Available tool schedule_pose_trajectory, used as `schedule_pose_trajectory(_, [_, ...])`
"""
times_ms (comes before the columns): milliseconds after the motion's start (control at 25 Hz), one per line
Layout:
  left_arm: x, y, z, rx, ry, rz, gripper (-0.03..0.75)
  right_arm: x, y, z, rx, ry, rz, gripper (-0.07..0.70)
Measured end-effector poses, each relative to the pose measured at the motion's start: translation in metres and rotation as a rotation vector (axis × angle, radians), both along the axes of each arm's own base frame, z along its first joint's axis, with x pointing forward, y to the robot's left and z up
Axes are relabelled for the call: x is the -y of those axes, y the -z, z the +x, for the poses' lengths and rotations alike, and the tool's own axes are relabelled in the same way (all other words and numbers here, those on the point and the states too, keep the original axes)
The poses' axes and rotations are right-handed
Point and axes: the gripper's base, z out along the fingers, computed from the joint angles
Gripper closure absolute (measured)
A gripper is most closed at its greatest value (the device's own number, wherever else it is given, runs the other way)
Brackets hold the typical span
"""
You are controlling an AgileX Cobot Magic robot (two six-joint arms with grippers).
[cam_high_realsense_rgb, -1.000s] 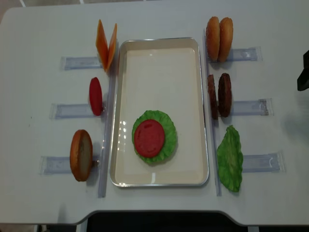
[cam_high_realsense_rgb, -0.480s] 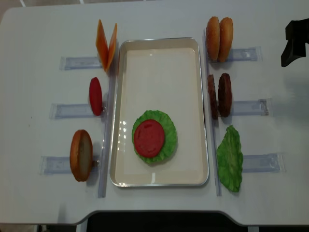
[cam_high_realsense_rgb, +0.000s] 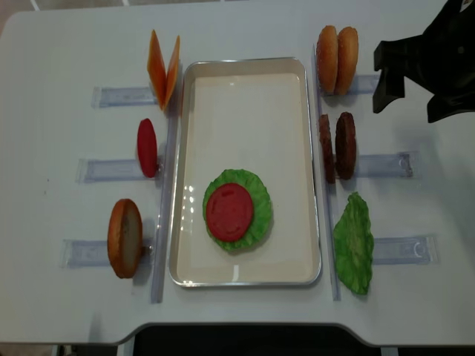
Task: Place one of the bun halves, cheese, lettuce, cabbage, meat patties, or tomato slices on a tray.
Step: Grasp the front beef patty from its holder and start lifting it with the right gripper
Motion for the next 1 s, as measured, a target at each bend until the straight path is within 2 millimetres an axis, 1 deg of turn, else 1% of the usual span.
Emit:
schedule_pose_trajectory(200, [0.000,0.000,0.000,0.000,0.000,0.000,0.715,-0.032,-0.001,-0.010,0.010,-0.022,0.020,0.050])
schedule_pose_trajectory(480, [0.000,0.000,0.000,0.000,0.000,0.000,0.715,-0.067,-0.002,-0.021,0.038,-0.038,0.059,0.050])
schedule_pose_trajectory(640, [0.000,0.000,0.000,0.000,0.000,0.000,0.715,-0.082,-0.003,-0.024,0.042,-0.051,0.076,0.050])
schedule_pose_trajectory(800, [0.000,0.000,0.000,0.000,0.000,0.000,0.715,-0.095,-0.002,-0.023,0.047,-0.062,0.088,0.050])
schedule_pose_trajectory(1000, [0.000,0.000,0.000,0.000,0.000,0.000,0.715,-0.106,0.010,-0.019,0.026,-0.076,0.075,0.050])
